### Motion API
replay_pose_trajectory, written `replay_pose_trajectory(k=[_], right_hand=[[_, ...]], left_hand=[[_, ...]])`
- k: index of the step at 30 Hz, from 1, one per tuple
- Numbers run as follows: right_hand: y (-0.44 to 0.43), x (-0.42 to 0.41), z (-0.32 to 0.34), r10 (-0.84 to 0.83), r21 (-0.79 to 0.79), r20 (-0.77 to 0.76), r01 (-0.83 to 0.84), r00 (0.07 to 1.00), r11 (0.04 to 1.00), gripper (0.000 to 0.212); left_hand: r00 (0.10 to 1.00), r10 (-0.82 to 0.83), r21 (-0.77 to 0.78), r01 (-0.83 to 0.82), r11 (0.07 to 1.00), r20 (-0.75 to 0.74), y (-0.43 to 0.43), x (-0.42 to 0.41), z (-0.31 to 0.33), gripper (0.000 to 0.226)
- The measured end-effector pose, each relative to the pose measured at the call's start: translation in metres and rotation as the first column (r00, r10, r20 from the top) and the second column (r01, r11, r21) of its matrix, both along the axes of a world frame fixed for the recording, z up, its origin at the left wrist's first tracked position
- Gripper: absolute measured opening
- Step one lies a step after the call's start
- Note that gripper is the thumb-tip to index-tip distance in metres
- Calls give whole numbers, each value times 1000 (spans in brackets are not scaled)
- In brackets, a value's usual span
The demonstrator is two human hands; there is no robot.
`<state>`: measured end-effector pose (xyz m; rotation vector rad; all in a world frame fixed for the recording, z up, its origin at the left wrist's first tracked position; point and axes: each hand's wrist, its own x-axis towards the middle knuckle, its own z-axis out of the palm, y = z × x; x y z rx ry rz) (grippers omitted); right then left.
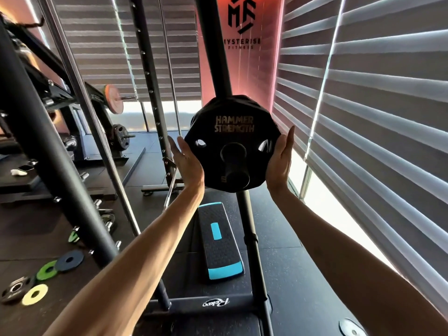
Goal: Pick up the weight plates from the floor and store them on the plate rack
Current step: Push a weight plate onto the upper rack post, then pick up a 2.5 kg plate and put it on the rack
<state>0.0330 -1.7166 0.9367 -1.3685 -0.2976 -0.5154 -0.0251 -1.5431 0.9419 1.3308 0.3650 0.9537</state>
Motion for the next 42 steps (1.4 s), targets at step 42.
replay_pose_trajectory(k=[42], right_hand=[[482, -384, -326, 345, -592, -802, -722, 487, -358, 20]], left_hand=[[212, 90, 85, -36, 996, -973, 376, -501, -341, 22]])
